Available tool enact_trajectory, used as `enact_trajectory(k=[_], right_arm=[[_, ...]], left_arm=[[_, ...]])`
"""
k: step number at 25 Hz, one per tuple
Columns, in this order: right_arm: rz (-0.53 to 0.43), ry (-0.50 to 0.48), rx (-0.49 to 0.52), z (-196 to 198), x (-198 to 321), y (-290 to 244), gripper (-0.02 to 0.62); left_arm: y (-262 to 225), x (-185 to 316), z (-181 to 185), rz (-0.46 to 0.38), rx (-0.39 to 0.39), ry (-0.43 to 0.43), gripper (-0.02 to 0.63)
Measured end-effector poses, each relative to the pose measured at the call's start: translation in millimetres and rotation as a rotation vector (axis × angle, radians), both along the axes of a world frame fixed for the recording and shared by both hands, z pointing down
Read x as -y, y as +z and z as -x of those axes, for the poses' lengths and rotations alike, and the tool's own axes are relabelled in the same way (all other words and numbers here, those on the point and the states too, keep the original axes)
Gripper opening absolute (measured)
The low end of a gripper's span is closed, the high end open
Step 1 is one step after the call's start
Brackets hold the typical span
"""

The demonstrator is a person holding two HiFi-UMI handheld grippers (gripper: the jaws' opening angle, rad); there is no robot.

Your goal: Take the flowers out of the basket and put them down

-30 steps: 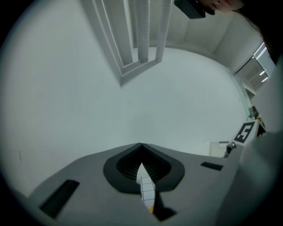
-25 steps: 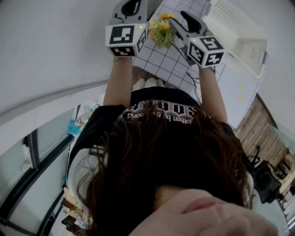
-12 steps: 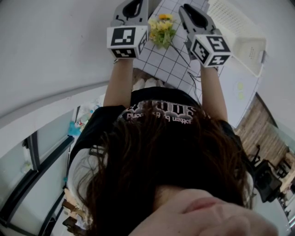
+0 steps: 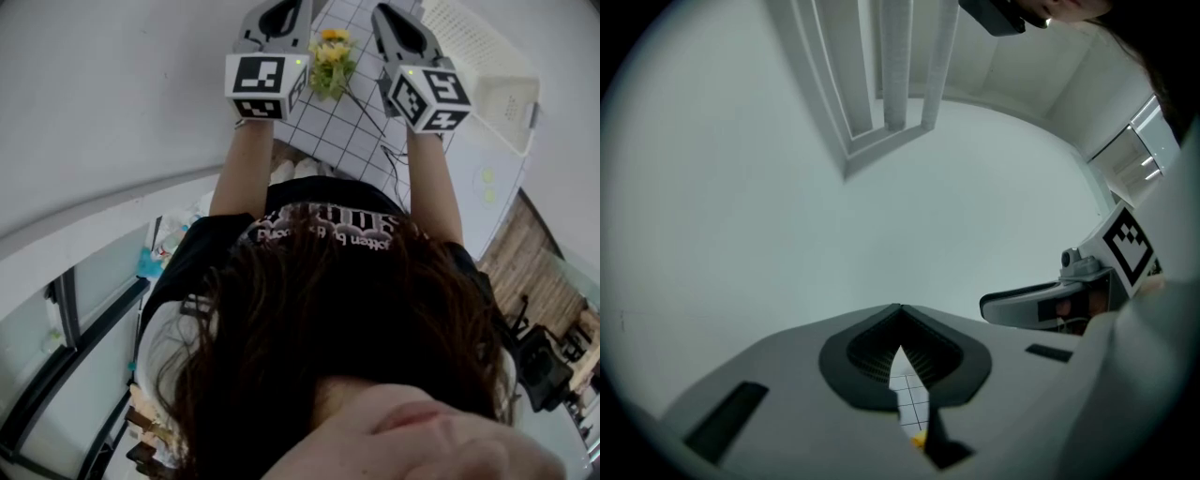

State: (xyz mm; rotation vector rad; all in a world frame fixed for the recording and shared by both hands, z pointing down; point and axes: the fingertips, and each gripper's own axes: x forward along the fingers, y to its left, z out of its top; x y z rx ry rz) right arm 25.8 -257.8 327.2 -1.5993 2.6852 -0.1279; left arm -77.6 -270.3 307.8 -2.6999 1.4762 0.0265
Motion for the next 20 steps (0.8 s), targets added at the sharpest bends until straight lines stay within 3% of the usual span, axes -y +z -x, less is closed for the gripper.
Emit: enact_trajectory(k=[20], right_arm=[[-0.043, 0.036, -0.035, -9.1, -3.1, -12.0, 0.020]], left_arm=[[-3.2, -3.2, -6.7, -0.005, 0.002, 0.011, 0.001]])
